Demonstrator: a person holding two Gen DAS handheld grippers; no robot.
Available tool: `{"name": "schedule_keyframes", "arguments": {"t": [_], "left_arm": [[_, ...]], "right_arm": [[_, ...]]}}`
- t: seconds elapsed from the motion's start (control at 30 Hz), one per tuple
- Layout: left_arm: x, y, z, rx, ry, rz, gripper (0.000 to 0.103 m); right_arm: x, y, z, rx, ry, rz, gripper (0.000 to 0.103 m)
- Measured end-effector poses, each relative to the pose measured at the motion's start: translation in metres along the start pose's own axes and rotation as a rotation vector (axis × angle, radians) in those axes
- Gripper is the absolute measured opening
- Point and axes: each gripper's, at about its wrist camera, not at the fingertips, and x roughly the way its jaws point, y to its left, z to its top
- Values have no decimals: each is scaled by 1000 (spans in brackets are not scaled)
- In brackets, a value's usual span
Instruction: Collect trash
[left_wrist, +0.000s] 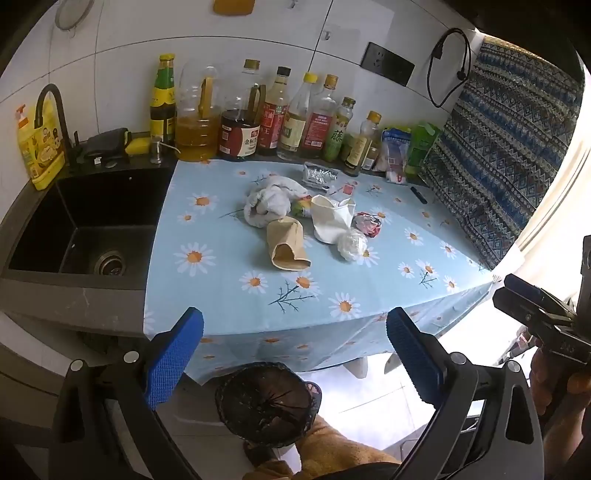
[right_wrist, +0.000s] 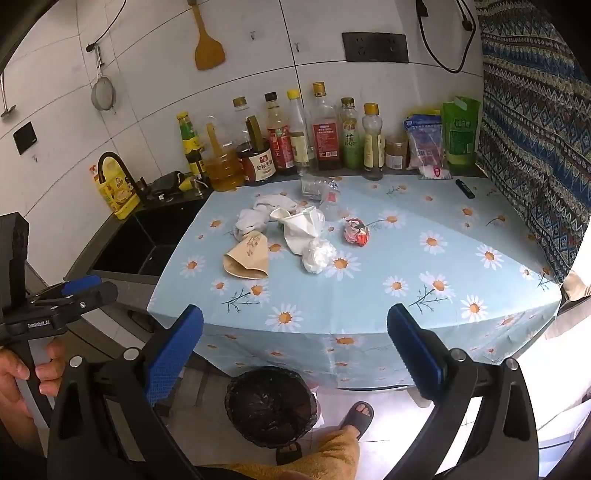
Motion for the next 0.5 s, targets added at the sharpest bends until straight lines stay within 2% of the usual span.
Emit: {"name": "schedule_keyframes", "arguments": {"t": [0.5], "left_arm": [[-1, -9, 0, 37, 17, 3, 96]], "right_arm": [[4, 3, 2, -1, 12, 15, 99]]}}
